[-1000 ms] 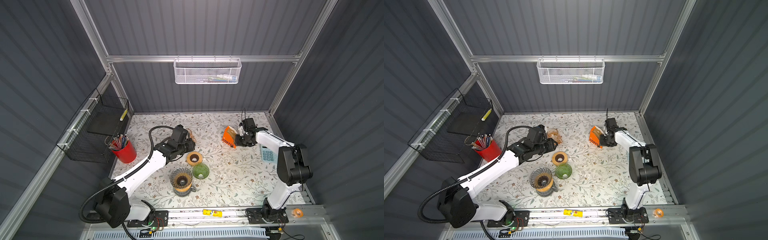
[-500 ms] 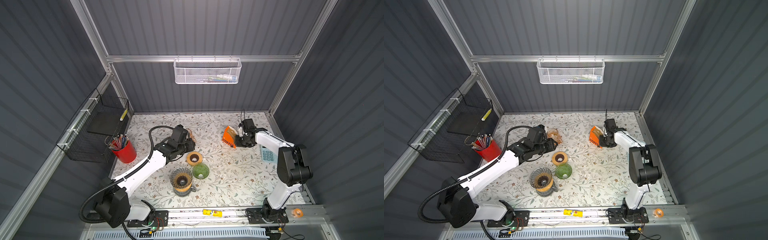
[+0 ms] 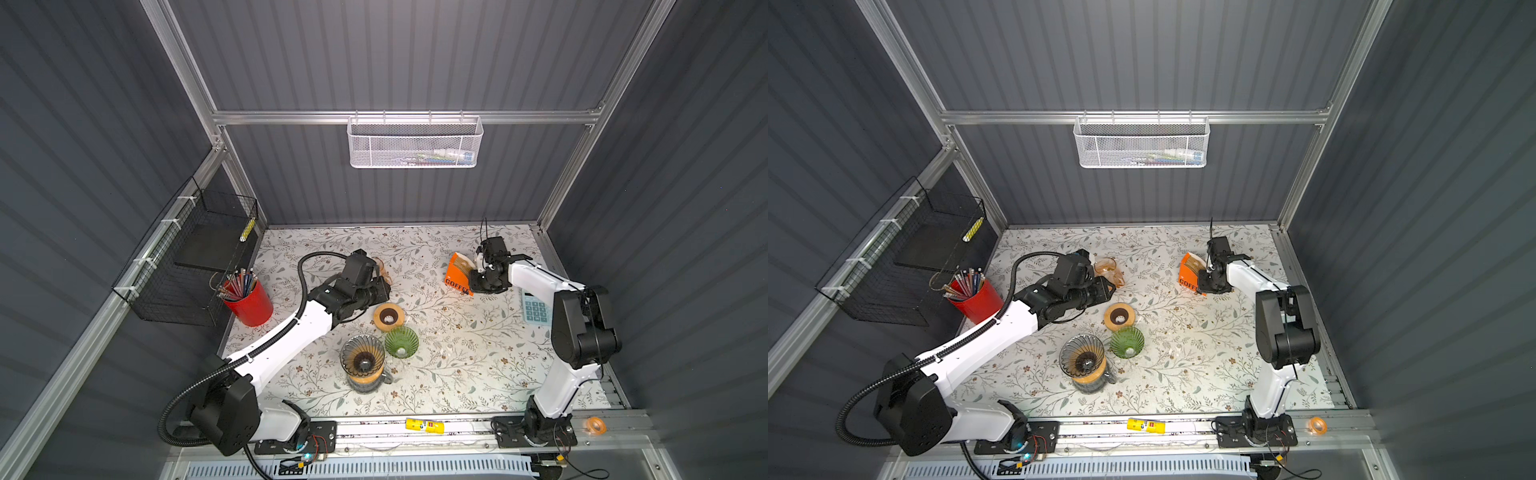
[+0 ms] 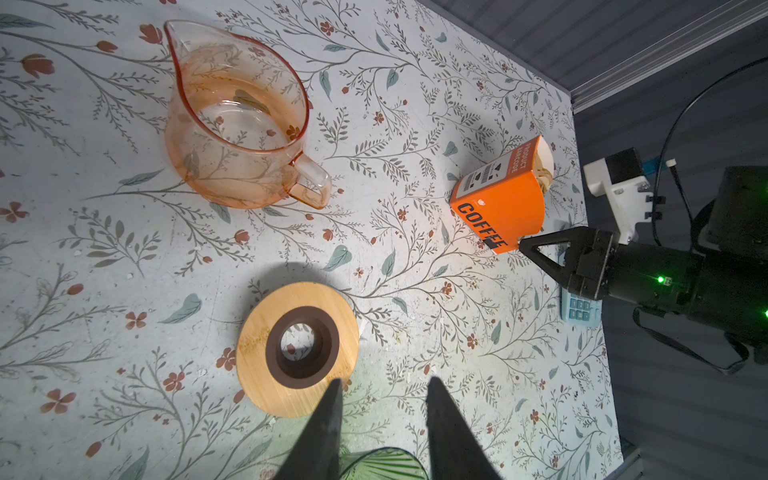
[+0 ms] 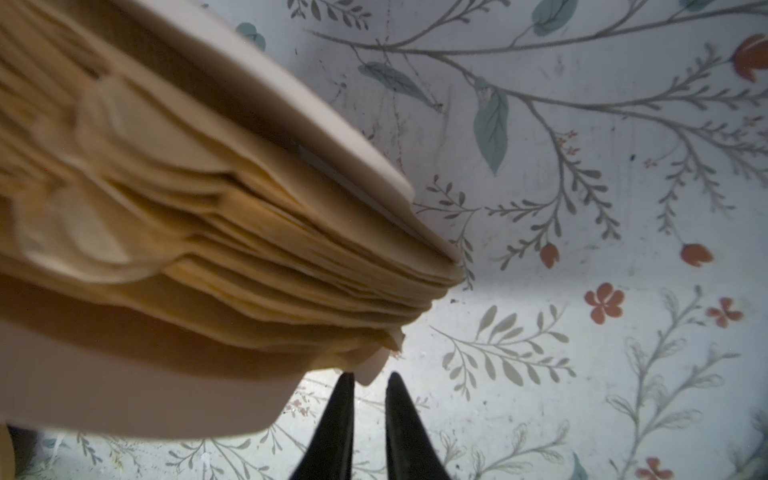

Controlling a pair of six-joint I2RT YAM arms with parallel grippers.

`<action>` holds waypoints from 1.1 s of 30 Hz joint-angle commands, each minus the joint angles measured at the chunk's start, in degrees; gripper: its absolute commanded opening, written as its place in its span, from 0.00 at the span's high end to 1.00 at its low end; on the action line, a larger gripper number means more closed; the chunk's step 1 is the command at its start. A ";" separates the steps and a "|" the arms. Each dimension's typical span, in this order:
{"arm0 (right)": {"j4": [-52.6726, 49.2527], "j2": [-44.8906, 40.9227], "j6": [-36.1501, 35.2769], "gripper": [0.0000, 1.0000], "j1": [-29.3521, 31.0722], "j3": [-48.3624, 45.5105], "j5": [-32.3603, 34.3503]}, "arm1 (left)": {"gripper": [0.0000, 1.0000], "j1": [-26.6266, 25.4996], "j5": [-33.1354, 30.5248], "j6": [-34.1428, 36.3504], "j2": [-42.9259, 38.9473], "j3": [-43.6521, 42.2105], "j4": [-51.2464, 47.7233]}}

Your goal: Place the coffee filter in the dripper

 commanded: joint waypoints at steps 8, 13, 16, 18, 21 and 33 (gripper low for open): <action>-1.22 -0.22 -0.83 0.80 1.14 1.03 0.56 | 0.65 0.02 0.16 0.98 0.52 1.17 -0.30; -1.35 -0.37 -1.05 0.81 1.70 1.40 0.90 | 0.65 0.02 0.27 0.98 0.43 1.14 -0.30; -1.38 -0.07 -1.16 0.81 1.67 1.91 1.26 | 0.65 0.02 0.39 0.96 0.34 1.17 -0.29; -1.40 0.19 -1.27 0.81 1.80 2.27 1.49 | 0.65 0.02 0.31 0.97 0.17 1.07 -0.30; -1.49 0.37 -1.25 0.81 1.80 2.64 1.90 | 0.65 0.04 0.20 0.92 -0.01 0.95 -0.25; -1.56 1.06 -1.62 0.83 2.24 3.20 1.57 | 0.65 0.02 0.07 1.06 0.00 0.81 -0.28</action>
